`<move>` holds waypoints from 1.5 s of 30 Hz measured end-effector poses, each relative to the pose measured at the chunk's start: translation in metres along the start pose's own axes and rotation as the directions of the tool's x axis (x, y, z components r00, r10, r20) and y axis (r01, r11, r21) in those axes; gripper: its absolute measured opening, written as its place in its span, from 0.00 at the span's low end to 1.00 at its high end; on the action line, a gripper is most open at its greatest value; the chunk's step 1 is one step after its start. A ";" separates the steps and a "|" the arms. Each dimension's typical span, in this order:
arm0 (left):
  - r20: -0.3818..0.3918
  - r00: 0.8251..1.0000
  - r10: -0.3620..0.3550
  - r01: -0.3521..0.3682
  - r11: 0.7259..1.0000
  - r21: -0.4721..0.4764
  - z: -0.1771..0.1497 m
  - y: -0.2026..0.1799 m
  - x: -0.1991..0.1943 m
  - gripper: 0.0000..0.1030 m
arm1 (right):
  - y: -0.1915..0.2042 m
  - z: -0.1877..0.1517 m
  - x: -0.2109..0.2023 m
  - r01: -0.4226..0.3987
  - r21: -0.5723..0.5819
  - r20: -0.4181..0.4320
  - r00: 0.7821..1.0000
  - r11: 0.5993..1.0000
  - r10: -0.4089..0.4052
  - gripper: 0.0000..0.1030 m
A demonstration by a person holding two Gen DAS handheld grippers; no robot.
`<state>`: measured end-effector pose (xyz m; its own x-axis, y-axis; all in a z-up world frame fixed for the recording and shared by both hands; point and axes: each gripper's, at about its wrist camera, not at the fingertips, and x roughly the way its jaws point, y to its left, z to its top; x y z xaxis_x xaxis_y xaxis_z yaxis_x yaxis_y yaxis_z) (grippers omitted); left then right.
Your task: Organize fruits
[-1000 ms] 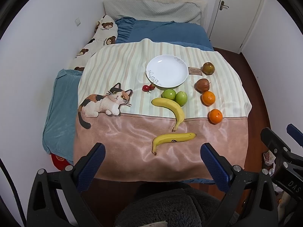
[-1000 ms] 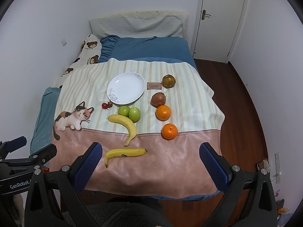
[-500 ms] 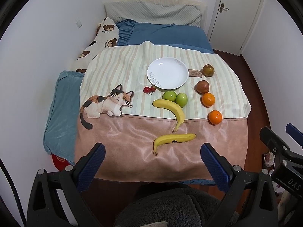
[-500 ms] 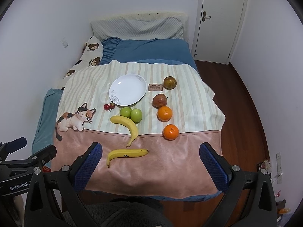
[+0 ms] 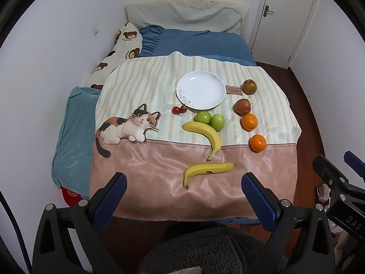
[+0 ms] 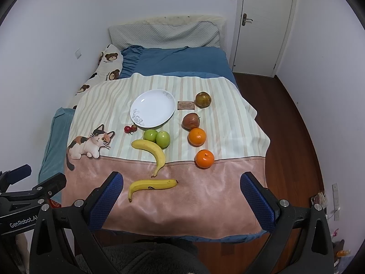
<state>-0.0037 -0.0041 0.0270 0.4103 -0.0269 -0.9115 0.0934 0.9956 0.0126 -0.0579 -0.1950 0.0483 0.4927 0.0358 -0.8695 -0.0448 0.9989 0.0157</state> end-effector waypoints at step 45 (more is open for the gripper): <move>0.038 0.992 0.123 -0.128 0.976 0.178 0.013 -0.019 0.083 1.00 | -0.036 -0.014 0.130 -0.145 0.175 -0.177 0.968 0.974 0.176 1.00</move>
<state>0.0406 -0.0265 -0.0430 0.4532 0.0922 -0.8866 0.2003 0.9587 0.2021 -0.0044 -0.2263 -0.0721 0.3152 0.2045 -0.9267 0.0370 0.9731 0.2273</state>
